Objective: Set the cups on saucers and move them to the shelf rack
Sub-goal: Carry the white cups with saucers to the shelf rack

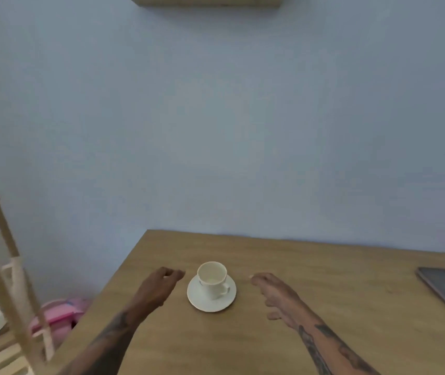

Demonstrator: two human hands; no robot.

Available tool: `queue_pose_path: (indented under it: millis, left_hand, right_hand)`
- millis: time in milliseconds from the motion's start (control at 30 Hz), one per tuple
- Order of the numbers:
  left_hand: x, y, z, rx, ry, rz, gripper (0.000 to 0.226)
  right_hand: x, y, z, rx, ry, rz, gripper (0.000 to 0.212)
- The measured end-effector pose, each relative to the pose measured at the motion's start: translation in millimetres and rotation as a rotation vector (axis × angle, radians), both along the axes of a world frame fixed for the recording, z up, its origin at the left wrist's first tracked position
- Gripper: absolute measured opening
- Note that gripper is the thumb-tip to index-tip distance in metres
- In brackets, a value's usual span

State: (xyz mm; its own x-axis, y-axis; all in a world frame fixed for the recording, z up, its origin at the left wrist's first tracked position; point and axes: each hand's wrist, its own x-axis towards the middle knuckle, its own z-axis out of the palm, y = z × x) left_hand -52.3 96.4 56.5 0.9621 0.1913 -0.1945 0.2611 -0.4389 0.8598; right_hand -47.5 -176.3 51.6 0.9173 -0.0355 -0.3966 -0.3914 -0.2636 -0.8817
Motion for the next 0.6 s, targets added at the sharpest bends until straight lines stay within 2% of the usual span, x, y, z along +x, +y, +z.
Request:
queue_pose_path:
  millis: [133,300,433,600]
  left_hand:
    - [56,-3,-26,-0.037,0.067,-0.072,0.026]
    - [113,3,-57,-0.129,0.203,-0.134,0.028]
    - [138,5,-75,-0.299,0.304,-0.161,0.022]
    - [145,8,-84,-0.376,0.366,-0.158,0.023]
  right_hand:
    - [57,18,-26,-0.015,0.054,0.004,0.029]
    - [109,46,-58,-0.016,0.134,-0.006,0.023]
    - [132,55,-77,0.036,0.143,-0.051,0.019]
    - [131,58,-85,0.124,0.136,-0.112,0.017]
